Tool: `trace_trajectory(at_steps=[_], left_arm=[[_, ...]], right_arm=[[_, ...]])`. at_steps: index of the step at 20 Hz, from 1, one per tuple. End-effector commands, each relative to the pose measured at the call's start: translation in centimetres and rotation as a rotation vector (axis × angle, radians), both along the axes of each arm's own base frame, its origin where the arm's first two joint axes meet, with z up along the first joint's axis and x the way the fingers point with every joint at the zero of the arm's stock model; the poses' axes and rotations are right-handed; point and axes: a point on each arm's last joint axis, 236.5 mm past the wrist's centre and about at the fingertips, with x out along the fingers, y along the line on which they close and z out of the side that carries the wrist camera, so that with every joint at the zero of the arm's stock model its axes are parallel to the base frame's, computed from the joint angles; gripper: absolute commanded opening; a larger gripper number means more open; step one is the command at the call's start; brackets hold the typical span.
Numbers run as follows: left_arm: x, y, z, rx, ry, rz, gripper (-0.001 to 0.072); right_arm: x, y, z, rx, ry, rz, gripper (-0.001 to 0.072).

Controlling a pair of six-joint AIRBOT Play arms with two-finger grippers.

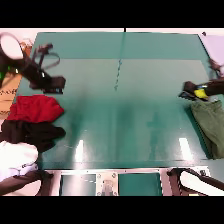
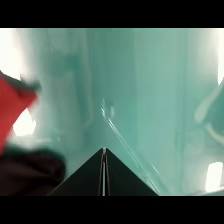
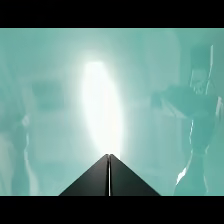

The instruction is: Fold the shirts.

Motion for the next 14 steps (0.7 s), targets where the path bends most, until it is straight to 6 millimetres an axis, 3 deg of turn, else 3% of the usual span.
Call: trace_trajectory(at_steps=[1,4,7,14], left_arm=[[-4.7,-0.3,-3.5,-0.011,0.052,0.077,0.002],[-6.0,0.0,-4.9,0.0,0.093,0.079,0.002],[-5.6,-0.1,-4.8,-0.004,0.075,0.08,0.002],[-5.0,-0.2,-4.7,-0.009,0.054,0.084,0.002]], right_arm=[[1.5,7.5,-1.4,-0.001,0.011,0.2,0.0017],[1.1,10.6,-1.9,0.001,0.017,0.276,0.0017],[0.5,12.4,-2.0,0.001,0.019,0.323,0.0017],[0.3,13.1,-2.0,0.001,0.019,0.341,0.0017]])
